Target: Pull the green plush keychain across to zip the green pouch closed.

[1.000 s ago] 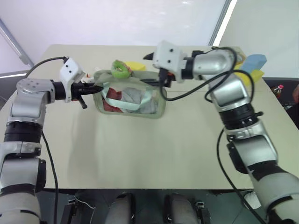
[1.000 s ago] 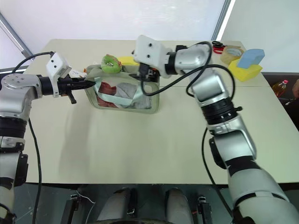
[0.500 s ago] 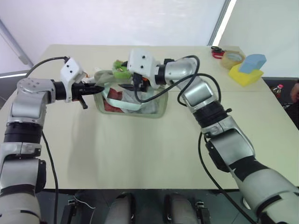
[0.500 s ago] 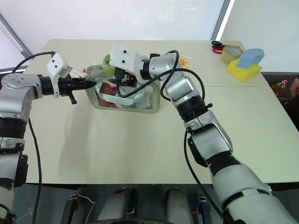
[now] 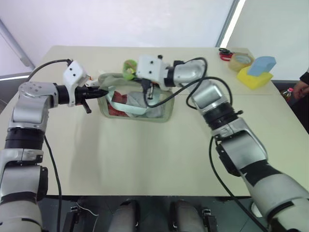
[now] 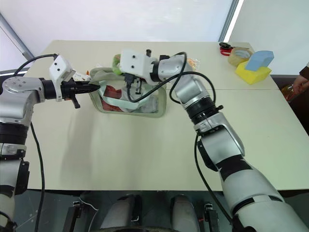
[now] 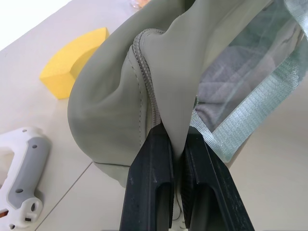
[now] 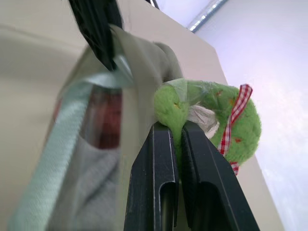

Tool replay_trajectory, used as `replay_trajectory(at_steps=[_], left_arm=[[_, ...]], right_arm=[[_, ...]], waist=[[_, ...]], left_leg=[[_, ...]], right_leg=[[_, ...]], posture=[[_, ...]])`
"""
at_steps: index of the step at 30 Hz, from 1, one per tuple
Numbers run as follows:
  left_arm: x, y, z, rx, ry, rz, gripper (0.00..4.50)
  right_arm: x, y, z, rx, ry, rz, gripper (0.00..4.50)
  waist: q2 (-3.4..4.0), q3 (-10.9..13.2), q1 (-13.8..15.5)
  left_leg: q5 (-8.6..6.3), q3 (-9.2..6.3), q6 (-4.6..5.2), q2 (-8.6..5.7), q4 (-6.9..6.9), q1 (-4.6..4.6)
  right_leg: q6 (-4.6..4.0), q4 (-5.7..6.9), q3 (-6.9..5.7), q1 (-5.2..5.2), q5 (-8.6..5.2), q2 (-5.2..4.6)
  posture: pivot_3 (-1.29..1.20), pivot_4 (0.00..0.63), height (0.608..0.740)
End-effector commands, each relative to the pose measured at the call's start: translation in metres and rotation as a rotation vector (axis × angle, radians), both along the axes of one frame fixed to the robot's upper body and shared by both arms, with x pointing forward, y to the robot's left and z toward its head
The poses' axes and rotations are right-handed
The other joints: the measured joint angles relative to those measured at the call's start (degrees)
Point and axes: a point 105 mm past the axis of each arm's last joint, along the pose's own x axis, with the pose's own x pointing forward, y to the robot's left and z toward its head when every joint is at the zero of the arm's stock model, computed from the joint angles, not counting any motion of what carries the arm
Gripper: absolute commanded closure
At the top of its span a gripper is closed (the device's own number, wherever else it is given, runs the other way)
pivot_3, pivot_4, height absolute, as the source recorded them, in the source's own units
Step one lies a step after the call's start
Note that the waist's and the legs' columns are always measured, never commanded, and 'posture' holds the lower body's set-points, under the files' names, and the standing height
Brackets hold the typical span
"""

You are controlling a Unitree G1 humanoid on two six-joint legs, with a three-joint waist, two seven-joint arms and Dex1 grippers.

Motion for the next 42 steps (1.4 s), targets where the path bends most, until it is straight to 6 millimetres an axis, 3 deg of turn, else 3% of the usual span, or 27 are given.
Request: replay_trajectory(at_steps=[1, 5, 9, 11, 13, 17, 18, 21, 24, 28, 30, 33, 35, 38, 42], left_arm=[[0.000, 0.003, 0.011, 0.005, -0.036, 0.002, 4.50], [0.000, 0.005, 0.009, 0.011, -0.031, 0.014, 4.50], [0.000, 0.008, 0.008, -0.003, -0.024, 0.033, 4.50], [-0.001, 0.009, 0.007, -0.008, -0.022, 0.040, 4.50], [-0.001, 0.010, 0.005, -0.017, -0.020, 0.051, 4.50], [-0.001, 0.006, 0.003, -0.030, -0.018, 0.052, 4.50], [-0.001, 0.004, 0.003, -0.034, -0.020, 0.051, 4.50], [-0.001, 0.001, 0.004, -0.042, -0.024, 0.052, 4.50], [-0.003, 0.002, 0.004, -0.043, -0.025, 0.053, 4.50], [-0.008, 0.005, 0.002, -0.042, -0.021, 0.065, 4.50], [-0.009, 0.006, 0.002, -0.042, -0.021, 0.069, 4.50], [-0.008, 0.007, 0.003, -0.046, -0.024, 0.079, 4.50], [-0.008, 0.007, 0.005, -0.054, -0.027, 0.085, 4.50], [-0.011, 0.008, 0.014, -0.091, -0.018, 0.073, 3.32], [-0.017, 0.018, 0.034, -0.156, -0.010, 0.076, 1.35]], right_arm=[[-0.006, -0.042, 0.043, 0.071, -0.108, -0.095, 4.44], [-0.005, -0.092, 0.046, -0.004, -0.163, -0.257, 4.44], [-0.003, -0.174, 0.016, -0.252, -0.216, -0.512, 4.44], [-0.006, -0.201, 0.004, -0.306, -0.197, -0.599, 4.44], [-0.010, -0.220, -0.030, -0.326, -0.095, -0.663, 4.44], [-0.010, -0.202, -0.075, -0.157, 0.075, -0.683, 4.44], [-0.008, -0.183, -0.102, -0.059, 0.173, -0.664, 4.44], [-0.012, -0.143, -0.153, 0.090, 0.349, -0.641, 4.44], [-0.014, -0.127, -0.172, 0.151, 0.394, -0.649, 4.44], [-0.012, -0.131, -0.180, 0.109, 0.386, -0.660, 4.44], [-0.010, -0.143, -0.181, 0.033, 0.336, -0.661, 4.44], [0.001, -0.160, -0.151, 0.084, 0.280, -0.685, 4.44], [0.006, -0.165, -0.127, 0.156, 0.260, -0.686, 3.77], [0.000, -0.166, -0.079, 0.237, 0.276, -0.587, 2.41], [-0.031, -0.155, -0.026, 0.303, 0.383, -0.383, 0.35]], waist=[[0.00, 0.00, 0.11], [0.00, 0.00, 0.32], [0.00, 0.00, 0.93], [0.00, 0.00, 1.20], [0.02, 0.00, 1.19], [0.01, 0.00, 1.06], [0.01, 0.00, 1.11], [-0.02, -0.04, 0.99], [0.00, -0.05, 0.98], [-0.04, -0.08, 0.98], [-0.04, -0.07, 0.97], [-0.04, -0.07, 1.00], [-0.03, -0.07, 0.98], [0.03, -0.02, 0.96], [0.04, 0.01, 1.12]], left_leg=[[0.00, 0.00, 0.00, 0.00, 0.00, 0.00], [-0.01, 0.01, 0.01, 0.00, 0.01, -0.01], [-0.03, 0.10, 0.05, -0.01, -0.01, -0.02], [-0.04, 0.17, 0.07, -0.01, -0.01, -0.02], [-0.04, 0.24, 0.06, 0.00, -0.01, -0.02], [-0.04, 0.22, 0.06, 0.04, 0.00, 0.04], [-0.03, 0.22, 0.06, 0.04, 0.02, 0.05], [-0.03, 0.13, 0.06, 0.11, 0.01, 0.13], [-0.03, 0.09, 0.05, 0.10, -0.01, 0.11], [-0.03, 0.06, 0.05, 0.10, -0.02, 0.26], [-0.04, 0.07, 0.05, 0.10, -0.11, 0.33], [-0.04, 0.08, 0.06, 0.09, -0.10, 0.33], [-0.04, 0.09, 0.06, 0.09, -0.11, 0.33], [-0.04, 0.10, 0.06, 0.10, -0.18, 0.29], [-0.04, 0.08, 0.06, 0.12, -0.09, 0.06]], right_leg=[[0.00, 0.00, 0.00, 0.00, 0.00, 0.00], [0.00, -0.04, 0.00, 0.01, 0.00, 0.00], [0.00, -0.11, 0.01, 0.02, 0.00, -0.01], [0.00, -0.16, 0.05, 0.01, 0.00, -0.01], [0.00, -0.13, 0.08, -0.06, 0.00, -0.01], [0.00, -0.11, 0.09, 0.00, 0.00, 0.01], [0.00, -0.10, 0.09, 0.02, 0.00, 0.00], [0.00, -0.14, 0.08, 0.13, 0.00, 0.10], [0.00, -0.13, 0.11, 0.08, 0.00, 0.09], [0.00, -0.17, 0.12, 0.24, 0.00, 0.09], [-0.01, -0.17, 0.13, 0.24, 0.00, 0.10], [-0.01, -0.18, 0.14, 0.26, 0.00, 0.10], [-0.01, -0.19, 0.15, 0.24, 0.00, 0.10], [-0.01, -0.19, 0.15, 0.17, 0.00, 0.10], [-0.01, -0.18, 0.14, -0.01, 0.00, 0.10]], posture=[[0.00, 0.150, 0.740], [0.00, 0.150, 0.740], [0.00, 0.150, 0.740], [0.00, 0.150, 0.740], [0.00, 0.150, 0.740], [0.00, 0.150, 0.740], [0.00, 0.150, 0.740], [0.00, 0.150, 0.740], [0.00, 0.150, 0.740], [0.00, 0.150, 0.740], [0.00, 0.150, 0.740], [0.00, 0.150, 0.740], [0.00, 0.150, 0.740], [0.00, 0.150, 0.740], [0.00, 0.150, 0.740]])
